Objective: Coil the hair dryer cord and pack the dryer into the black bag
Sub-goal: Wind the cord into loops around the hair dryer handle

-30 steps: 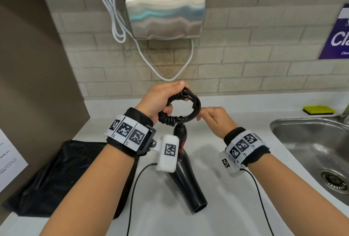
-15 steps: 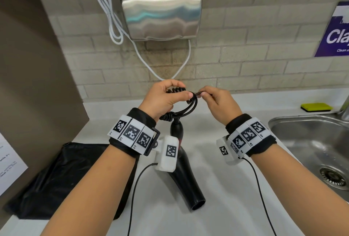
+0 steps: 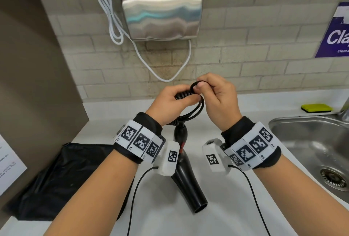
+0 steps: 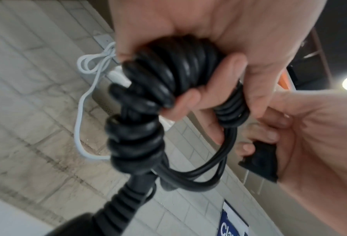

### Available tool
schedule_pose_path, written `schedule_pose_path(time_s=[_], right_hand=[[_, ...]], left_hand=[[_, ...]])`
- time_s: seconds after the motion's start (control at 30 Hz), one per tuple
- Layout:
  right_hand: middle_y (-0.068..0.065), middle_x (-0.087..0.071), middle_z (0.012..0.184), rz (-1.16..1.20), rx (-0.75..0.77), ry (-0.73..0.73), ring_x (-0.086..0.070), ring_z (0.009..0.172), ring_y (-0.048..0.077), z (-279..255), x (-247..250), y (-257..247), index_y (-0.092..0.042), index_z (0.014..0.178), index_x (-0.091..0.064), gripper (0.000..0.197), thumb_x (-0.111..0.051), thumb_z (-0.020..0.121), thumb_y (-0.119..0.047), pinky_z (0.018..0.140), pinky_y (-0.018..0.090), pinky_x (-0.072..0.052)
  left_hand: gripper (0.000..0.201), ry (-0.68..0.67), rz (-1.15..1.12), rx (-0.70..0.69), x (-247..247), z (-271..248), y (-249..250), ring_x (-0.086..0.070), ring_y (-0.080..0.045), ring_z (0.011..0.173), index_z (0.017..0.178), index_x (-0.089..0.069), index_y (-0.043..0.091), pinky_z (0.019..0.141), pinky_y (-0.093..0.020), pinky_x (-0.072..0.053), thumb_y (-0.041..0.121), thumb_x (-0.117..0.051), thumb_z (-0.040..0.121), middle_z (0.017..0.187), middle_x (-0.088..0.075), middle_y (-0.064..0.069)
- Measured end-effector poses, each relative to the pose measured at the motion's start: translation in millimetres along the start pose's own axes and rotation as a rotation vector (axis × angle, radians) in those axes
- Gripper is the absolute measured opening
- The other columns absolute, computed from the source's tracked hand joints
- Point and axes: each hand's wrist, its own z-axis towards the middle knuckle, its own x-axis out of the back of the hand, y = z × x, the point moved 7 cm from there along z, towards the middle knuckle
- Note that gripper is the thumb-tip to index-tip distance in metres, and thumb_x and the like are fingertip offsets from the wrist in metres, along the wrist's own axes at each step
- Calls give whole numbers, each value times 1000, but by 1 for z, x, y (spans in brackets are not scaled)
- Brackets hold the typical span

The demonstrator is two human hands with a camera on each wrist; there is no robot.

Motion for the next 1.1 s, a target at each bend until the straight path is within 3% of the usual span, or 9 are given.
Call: schedule_pose_path(time_s=[0.13,0.3,0.37,0.43,0.63,0.77,0.9,1.0,1.1], right_hand=[[-20,-60,63,211,-127,-261,-57,65,-4,-6,-7,5,-8,99,-61,22,-41,92,-10,62,10,-42],[-21,-54,70,-83,-134,-462,-49,73,3,-11,-8,18,-35,87,-56,22,-44,88,-16,71,18,-39],[-11,-62,78,-35,-166,-449,-58,75,16,-9,-6,18,-36,85,-57,32,-50,90,-5,72,23,-49],[-1,-63,80,129,-234,-444,-60,65,10,-9,-9,17,-32,85,-59,34,-52,88,2,60,20,-50],[-1,-58,76,373,-267,-316,-56,56,11,-14,-23,19,-19,81,-57,15,-55,79,-5,54,27,-53],[-11,-53,74,40,-55,-181,-54,67,7,-15,-23,16,-9,81,-57,11,-56,80,2,60,28,-51],[9,-53,72,-92,167,-64,-45,65,14,-21,-22,11,-12,81,-51,15,-56,80,1,58,18,-41],[7,-45,76,-152,289,-2,-40,63,13,-27,-22,3,-13,76,-45,14,-56,80,-6,57,20,-41],[0,-33,78,-183,245,71,-32,62,8,-26,-14,9,-10,67,-44,25,-68,73,-6,56,13,-37]], left_hand=[[21,132,-176,64,17,-2,-12,-31,-9,36,86,-69,30,40,-23,-26,12,-59,89,67,-65,6],[16,190,-304,139,28,-4,-21,-29,-7,32,94,-67,26,37,-17,-30,15,-57,90,78,-68,1],[15,192,-312,151,28,-3,-21,-28,-8,32,93,-68,27,37,-17,-31,16,-57,90,77,-68,2],[14,194,-320,165,27,-3,-22,-28,-8,33,91,-68,29,38,-19,-31,19,-58,90,75,-69,5],[14,135,-301,154,19,1,-17,-30,-6,31,97,-67,25,36,-17,-30,18,-56,91,77,-68,6],[16,111,-299,167,18,0,-15,-28,-6,32,101,-67,22,36,-18,-29,19,-55,91,81,-66,2],[15,90,-304,158,18,-2,-14,-29,-5,34,90,-69,26,38,-17,-27,22,-54,91,79,-66,2],[21,65,-301,145,15,-2,-11,-30,-7,37,77,-72,29,37,-17,-24,45,-58,76,70,-67,9],[18,90,-255,158,17,-4,-12,-30,-7,39,79,-70,25,36,-15,-24,40,-65,71,62,-65,12]])
